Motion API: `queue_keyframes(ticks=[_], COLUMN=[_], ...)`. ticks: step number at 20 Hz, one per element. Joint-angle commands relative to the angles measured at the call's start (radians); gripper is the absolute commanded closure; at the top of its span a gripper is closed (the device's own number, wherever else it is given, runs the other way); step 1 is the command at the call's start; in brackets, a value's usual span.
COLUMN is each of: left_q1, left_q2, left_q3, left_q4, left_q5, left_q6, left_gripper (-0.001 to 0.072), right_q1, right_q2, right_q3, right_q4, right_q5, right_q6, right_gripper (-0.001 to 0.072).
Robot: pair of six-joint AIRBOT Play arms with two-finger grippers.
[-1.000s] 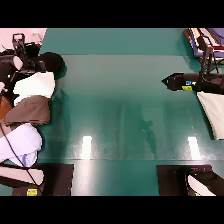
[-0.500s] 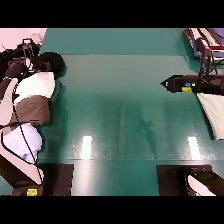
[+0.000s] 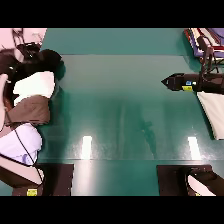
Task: Fold the shirts.
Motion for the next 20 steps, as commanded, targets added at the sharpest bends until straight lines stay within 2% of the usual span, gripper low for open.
queue_keyframes(ticks=[1,5,9,14,16,18,20], left_q1=[-0.024,-0.154,-0.345,-0.611,-0.721,-0.802,-0.843], left_q2=[0.234,0.576,0.782,0.737,0.697,0.665,0.638], left_q3=[0.005,0.005,0.005,-0.045,-0.139,-0.256,-0.352], left_q4=[0.000,0.001,0.000,-0.006,-0.058,-0.177,-0.265], left_q5=[-0.021,-0.108,-0.245,-0.627,-0.642,-0.564,-0.455], left_q6=[0.004,0.078,0.073,-0.055,-0.070,-0.079,-0.077], left_gripper=[0.0687,0.0687,0.0688,0.0687,0.0686,0.0679,0.0168], right_q1=[0.000,0.000,0.000,0.000,0.000,0.000,0.000], right_q2=[0.001,0.001,0.001,0.001,0.001,0.001,0.001], right_q3=[0.056,0.210,0.362,0.458,0.461,0.461,0.461], right_q4=[-0.004,-0.011,-0.011,-0.011,-0.010,-0.010,-0.010], right_q5=[-0.025,-0.023,-0.019,0.003,0.007,0.030,0.052], right_q6=[-0.002,-0.031,-0.055,-0.059,-0.059,-0.058,-0.058], right_gripper=[0.0697,0.0697,0.0697,0.0697,0.0697,0.0697,0.0697])
